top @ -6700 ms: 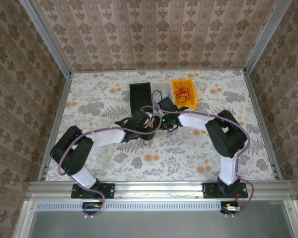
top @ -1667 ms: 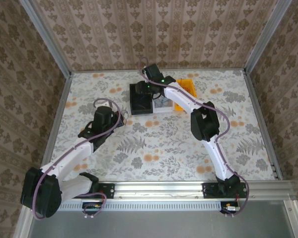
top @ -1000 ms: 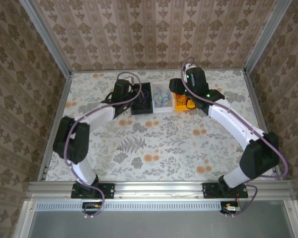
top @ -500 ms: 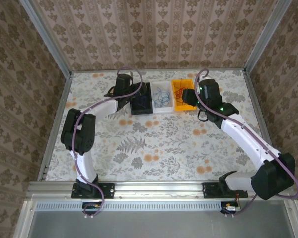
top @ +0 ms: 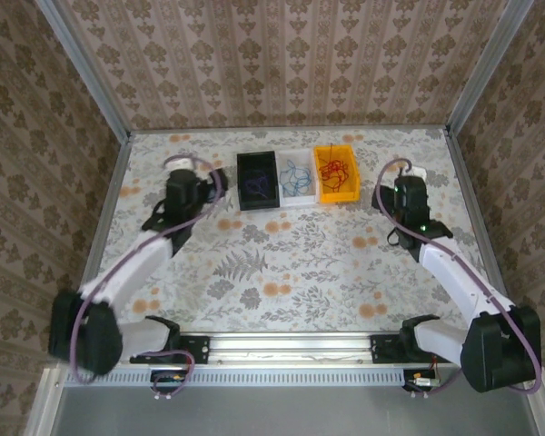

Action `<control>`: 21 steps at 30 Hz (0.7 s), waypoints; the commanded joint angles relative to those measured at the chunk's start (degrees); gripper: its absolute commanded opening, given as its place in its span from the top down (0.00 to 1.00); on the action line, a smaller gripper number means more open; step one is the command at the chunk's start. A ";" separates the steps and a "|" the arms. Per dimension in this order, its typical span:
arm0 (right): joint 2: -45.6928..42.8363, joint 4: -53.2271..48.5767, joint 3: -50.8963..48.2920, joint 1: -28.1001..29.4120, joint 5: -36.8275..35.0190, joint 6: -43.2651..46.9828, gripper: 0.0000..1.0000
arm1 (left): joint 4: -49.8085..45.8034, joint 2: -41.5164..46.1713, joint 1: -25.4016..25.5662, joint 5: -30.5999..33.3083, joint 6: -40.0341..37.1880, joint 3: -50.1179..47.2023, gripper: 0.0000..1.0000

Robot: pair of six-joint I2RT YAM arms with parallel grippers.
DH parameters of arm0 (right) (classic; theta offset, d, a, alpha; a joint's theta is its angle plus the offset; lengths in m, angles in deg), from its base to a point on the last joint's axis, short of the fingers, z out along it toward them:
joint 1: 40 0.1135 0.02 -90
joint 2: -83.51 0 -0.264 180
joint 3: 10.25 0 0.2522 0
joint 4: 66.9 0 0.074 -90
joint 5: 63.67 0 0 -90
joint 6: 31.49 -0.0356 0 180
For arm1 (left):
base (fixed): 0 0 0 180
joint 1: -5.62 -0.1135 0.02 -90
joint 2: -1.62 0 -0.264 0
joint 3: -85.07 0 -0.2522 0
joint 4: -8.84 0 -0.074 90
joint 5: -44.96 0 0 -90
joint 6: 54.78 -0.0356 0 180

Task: Untangle the cables

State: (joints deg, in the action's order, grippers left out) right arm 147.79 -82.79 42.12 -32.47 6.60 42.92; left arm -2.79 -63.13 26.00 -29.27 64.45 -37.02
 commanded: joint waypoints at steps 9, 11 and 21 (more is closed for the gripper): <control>14.10 40.38 -13.72 -2.33 -1.93 10.99 0.00 | -4.71 11.34 -17.66 20.55 -10.68 -17.37 0.00; 18.74 46.80 -14.74 -2.58 1.75 13.21 0.00 | -1.14 6.95 -17.81 21.11 -12.43 -17.65 0.00; 23.21 51.52 -15.65 -6.91 14.25 12.68 0.00 | 25.86 -13.77 -17.88 14.48 -24.00 -16.64 0.00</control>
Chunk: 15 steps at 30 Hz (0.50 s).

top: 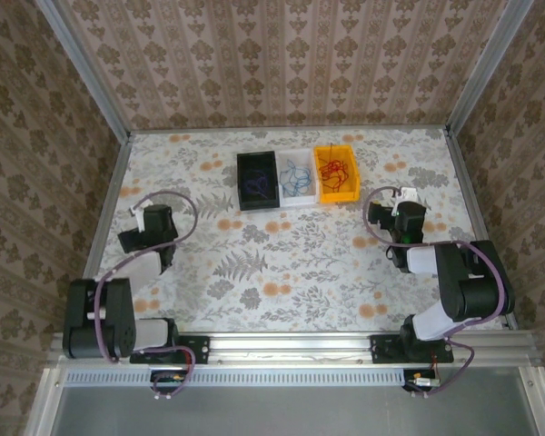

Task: Untangle the cables

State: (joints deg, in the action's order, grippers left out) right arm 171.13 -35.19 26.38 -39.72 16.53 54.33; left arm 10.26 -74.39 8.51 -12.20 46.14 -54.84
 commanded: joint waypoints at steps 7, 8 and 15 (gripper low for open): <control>-0.07 3.57 0.33 0.96 3.39 1.72 0.00 | 27.94 -8.81 -0.46 -14.29 -9.77 -0.94 0.00; 0.00 3.57 0.38 0.98 3.39 1.72 0.00 | 32.32 -9.74 -0.02 -19.62 -11.70 -2.90 0.00; 0.17 3.13 0.67 0.88 3.83 1.85 0.00 | 38.13 -12.86 -0.18 -21.04 -12.25 -4.58 0.00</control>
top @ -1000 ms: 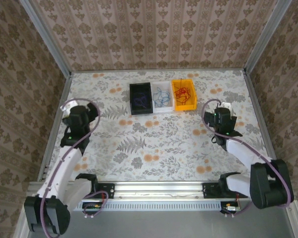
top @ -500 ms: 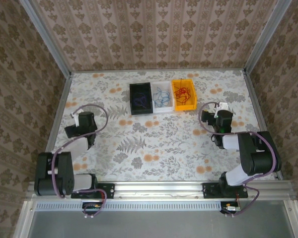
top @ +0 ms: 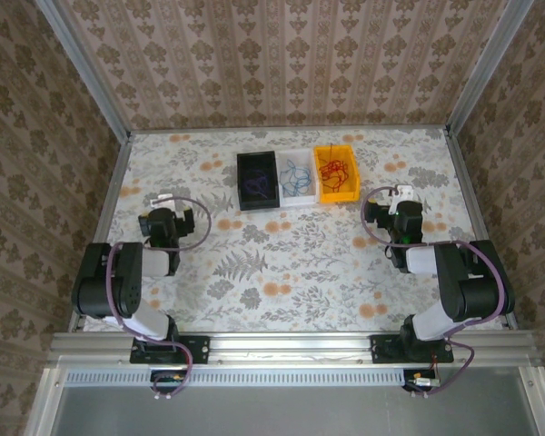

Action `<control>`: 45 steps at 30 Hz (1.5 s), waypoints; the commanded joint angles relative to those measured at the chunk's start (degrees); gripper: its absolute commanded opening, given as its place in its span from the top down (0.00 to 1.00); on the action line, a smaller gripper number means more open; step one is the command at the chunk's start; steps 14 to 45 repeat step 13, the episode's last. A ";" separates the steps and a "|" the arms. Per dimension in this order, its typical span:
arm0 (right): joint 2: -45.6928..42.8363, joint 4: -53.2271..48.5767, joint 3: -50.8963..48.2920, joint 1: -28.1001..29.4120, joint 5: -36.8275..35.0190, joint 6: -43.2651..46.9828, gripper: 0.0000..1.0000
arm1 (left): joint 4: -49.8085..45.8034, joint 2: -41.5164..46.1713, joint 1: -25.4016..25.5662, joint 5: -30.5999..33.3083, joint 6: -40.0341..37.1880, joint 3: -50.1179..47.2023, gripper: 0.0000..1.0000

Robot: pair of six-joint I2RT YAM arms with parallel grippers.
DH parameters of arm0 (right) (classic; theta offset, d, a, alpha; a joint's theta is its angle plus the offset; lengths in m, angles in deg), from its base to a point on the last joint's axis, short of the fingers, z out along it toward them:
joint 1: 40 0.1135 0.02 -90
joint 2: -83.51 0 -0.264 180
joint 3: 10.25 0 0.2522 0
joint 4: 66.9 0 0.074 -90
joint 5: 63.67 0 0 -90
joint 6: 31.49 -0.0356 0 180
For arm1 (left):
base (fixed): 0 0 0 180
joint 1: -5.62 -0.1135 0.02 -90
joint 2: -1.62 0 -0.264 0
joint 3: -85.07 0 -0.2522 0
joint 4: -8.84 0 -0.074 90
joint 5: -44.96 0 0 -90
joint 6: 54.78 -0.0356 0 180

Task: Untangle the cables

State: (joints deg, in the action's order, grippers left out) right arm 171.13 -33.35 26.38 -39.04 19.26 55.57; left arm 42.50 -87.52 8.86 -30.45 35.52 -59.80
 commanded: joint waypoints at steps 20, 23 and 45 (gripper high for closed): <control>-0.02 1.29 0.56 -0.17 2.78 0.80 0.00 | 6.68 0.10 -0.17 -2.27 -2.40 0.39 0.00; -0.02 1.29 0.56 -0.17 2.78 0.80 0.00 | 6.68 0.10 -0.17 -2.27 -2.40 0.39 0.00; -0.02 1.29 0.56 -0.17 2.78 0.80 0.00 | 6.68 0.10 -0.17 -2.27 -2.40 0.39 0.00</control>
